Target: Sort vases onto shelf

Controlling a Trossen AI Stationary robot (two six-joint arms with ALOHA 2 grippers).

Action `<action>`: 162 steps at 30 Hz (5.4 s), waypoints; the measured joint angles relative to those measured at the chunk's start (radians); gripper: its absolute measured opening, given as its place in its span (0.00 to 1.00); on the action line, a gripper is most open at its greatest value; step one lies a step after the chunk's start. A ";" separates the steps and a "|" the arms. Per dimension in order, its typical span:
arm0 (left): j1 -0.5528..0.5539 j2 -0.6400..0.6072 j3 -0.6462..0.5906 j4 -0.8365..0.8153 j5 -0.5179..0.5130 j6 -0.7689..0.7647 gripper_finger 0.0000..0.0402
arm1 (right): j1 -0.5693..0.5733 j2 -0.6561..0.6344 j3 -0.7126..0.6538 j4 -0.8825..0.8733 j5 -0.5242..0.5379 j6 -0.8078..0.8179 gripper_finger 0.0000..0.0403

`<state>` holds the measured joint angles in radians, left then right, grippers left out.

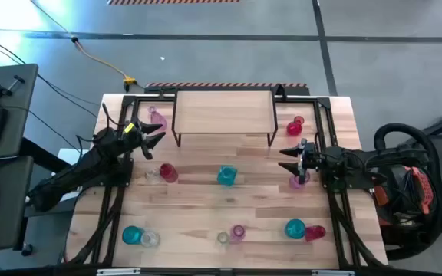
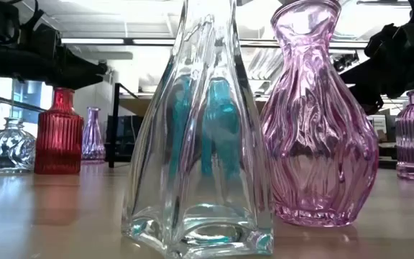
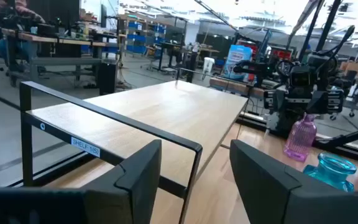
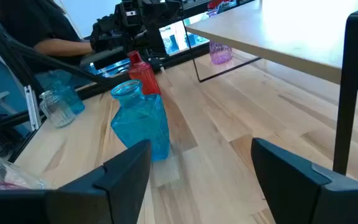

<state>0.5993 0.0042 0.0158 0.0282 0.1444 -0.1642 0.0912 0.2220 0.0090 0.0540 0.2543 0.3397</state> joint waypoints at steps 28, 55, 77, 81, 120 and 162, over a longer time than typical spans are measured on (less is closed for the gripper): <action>0.000 0.000 0.000 0.000 0.000 0.000 0.46 | 0.000 0.000 0.000 0.000 0.000 0.000 0.65; 0.000 0.000 0.000 0.000 0.000 0.000 0.46 | 0.000 0.000 0.000 0.000 0.000 0.000 0.65; 0.000 0.000 0.000 0.000 0.000 0.000 0.46 | 0.000 0.000 0.000 0.000 0.000 0.000 0.65; 0.000 0.000 0.000 0.000 0.000 0.000 0.46 | 0.000 0.000 0.000 0.000 0.000 0.000 0.65; 0.000 0.000 0.000 0.000 0.000 0.000 0.46 | 0.000 0.000 0.000 0.000 0.000 0.000 0.65; 0.000 0.000 0.000 0.000 0.000 0.000 0.46 | 0.000 0.019 0.259 0.125 0.032 0.262 0.65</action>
<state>0.5993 0.0040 0.0157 0.0284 0.1442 -0.1642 0.0914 0.2411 0.2679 0.1791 0.2867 0.6018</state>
